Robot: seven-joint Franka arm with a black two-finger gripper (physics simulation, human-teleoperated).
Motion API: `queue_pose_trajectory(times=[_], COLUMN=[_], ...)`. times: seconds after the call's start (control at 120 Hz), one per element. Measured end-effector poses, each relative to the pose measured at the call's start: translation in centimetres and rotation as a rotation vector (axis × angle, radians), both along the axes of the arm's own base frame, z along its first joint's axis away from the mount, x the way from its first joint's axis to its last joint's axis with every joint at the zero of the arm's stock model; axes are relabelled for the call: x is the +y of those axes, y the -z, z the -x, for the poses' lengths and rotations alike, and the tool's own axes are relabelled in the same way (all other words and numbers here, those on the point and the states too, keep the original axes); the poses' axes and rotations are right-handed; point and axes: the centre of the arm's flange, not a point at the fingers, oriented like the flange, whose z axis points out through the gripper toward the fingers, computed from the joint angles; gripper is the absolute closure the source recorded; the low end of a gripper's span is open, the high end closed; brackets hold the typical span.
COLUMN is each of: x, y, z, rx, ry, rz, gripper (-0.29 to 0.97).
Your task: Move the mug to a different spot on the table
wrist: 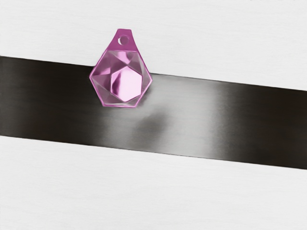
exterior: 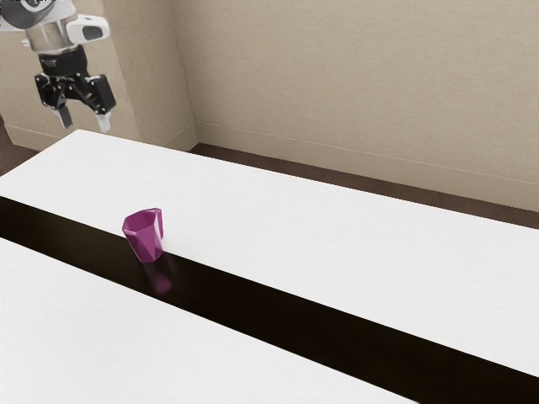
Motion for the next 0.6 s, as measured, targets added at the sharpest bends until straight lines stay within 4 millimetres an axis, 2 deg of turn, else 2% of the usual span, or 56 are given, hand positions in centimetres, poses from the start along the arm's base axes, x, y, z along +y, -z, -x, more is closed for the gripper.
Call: queue_pose_trajectory(times=[0.075,0.175,0.233,0.292,0.342,0.425,0.542,0.6], x=[-1.2,-5.4,-7.4,-8.2,-8.0,-6.9,-6.5,-4.7], y=[0.5,0.3,-0.6,-0.8,-0.6,2.8,7.5,9.7], z=[-0.7,-1.5,-1.7,-2.0,-2.1,-4.0,-6.7,-7.7], rx=[0.008,0.011,0.011,0.012,0.018,0.074,0.107,0.114], ry=[0.028,0.107,0.136,0.146,0.139,0.107,0.116,0.108], rz=[-0.001,-0.004,-0.012,-0.026,-0.036,-0.066,-0.094,-0.076], gripper=[0.0,0.0,0.0,0.0,0.0,0.0,0.0,0.0])
